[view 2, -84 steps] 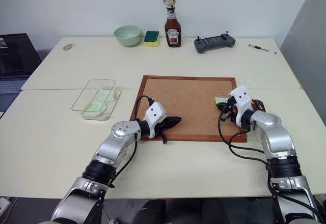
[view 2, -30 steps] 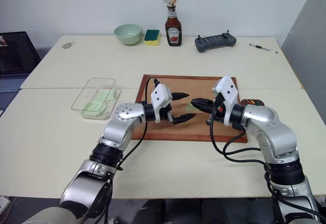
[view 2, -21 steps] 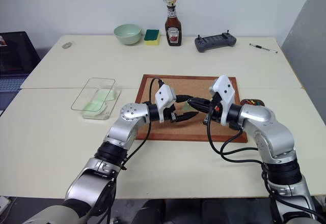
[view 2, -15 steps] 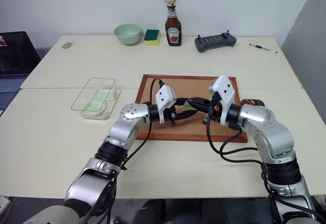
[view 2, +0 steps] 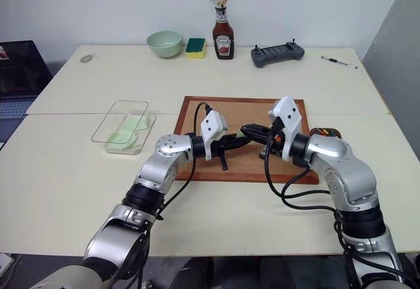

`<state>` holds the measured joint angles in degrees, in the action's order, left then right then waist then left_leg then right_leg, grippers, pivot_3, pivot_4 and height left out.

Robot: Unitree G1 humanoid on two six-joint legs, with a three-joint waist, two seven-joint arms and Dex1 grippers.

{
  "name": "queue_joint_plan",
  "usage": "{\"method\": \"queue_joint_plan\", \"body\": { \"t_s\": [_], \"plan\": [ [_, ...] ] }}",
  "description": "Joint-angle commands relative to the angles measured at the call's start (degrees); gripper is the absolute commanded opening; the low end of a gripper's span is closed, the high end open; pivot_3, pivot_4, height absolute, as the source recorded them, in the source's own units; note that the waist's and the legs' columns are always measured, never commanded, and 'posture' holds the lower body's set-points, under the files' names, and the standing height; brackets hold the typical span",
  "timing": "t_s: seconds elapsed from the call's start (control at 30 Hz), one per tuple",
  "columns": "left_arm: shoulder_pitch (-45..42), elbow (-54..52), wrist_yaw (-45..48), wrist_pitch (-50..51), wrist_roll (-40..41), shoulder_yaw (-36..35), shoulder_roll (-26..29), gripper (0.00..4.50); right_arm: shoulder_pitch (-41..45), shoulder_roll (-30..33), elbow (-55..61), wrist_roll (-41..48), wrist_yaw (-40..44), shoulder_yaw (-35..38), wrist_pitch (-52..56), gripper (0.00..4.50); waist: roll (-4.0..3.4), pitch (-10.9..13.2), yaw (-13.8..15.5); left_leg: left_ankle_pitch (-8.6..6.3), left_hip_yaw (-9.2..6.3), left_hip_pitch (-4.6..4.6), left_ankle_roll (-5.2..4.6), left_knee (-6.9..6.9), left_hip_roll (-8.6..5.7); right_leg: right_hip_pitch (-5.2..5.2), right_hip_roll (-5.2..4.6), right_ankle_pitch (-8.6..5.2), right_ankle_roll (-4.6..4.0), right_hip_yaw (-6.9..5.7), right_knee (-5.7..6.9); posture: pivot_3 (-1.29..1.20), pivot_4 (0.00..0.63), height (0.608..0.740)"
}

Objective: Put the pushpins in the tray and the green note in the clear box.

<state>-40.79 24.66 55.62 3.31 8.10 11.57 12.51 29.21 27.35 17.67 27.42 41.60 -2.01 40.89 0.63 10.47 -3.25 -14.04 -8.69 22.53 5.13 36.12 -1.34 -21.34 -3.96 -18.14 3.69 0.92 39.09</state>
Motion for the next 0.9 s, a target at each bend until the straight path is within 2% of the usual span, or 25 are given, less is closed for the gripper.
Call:
{"method": "queue_joint_plan", "body": {
  "t_s": [0.03, 0.3, 0.6, 0.9],
  "plan": [
    [-0.06, -1.79, -0.56, -0.61, 0.69, -0.71, -0.52, 0.06, 1.31, 0.00, 1.54, 2.51, -0.53, 2.26, 1.11, 0.00, 0.00, 0.00, 0.01, 0.00, 0.00, 0.00, 0.00, 0.00, 0.00, 0.00, 0.00, 0.00, 0.00, 0.00, 0.00, 0.00, 0.150, 0.740],
    [-0.09, -1.32, -1.17, -1.10, 0.24, -0.70, -0.68, 0.06, 2.05, -0.77, 1.58, 5.05, -2.20, 3.60, 3.32, 0.00, 0.00, 0.00, -0.02, 0.00, 0.00, 0.00, -0.01, 0.00, 0.00, 0.00, 0.00, 0.00, 0.00, 0.00, 0.01, 0.00, 0.150, 0.740],
    [-0.59, 0.07, -2.22, -2.99, -0.72, -0.81, -0.25, 0.06, 4.19, -1.39, 1.36, 11.91, -5.10, 7.02, 11.59, 0.00, 0.00, 0.00, -0.02, -0.01, -0.01, 0.00, -0.02, 0.00, 0.00, 0.00, 0.00, 0.00, -0.01, 0.00, 0.02, 0.00, 0.150, 0.740],
    [-0.70, 0.76, -2.91, -4.13, -0.90, -0.67, -0.20, 0.06, 4.52, -0.32, 2.04, 10.22, -6.55, 5.41, 10.45, 0.00, 0.00, 0.00, -0.03, -0.02, 0.00, 0.01, -0.04, 0.00, -0.01, -0.01, 0.00, 0.00, -0.01, 0.00, 0.02, 0.00, 0.150, 0.740]
  ]
}}
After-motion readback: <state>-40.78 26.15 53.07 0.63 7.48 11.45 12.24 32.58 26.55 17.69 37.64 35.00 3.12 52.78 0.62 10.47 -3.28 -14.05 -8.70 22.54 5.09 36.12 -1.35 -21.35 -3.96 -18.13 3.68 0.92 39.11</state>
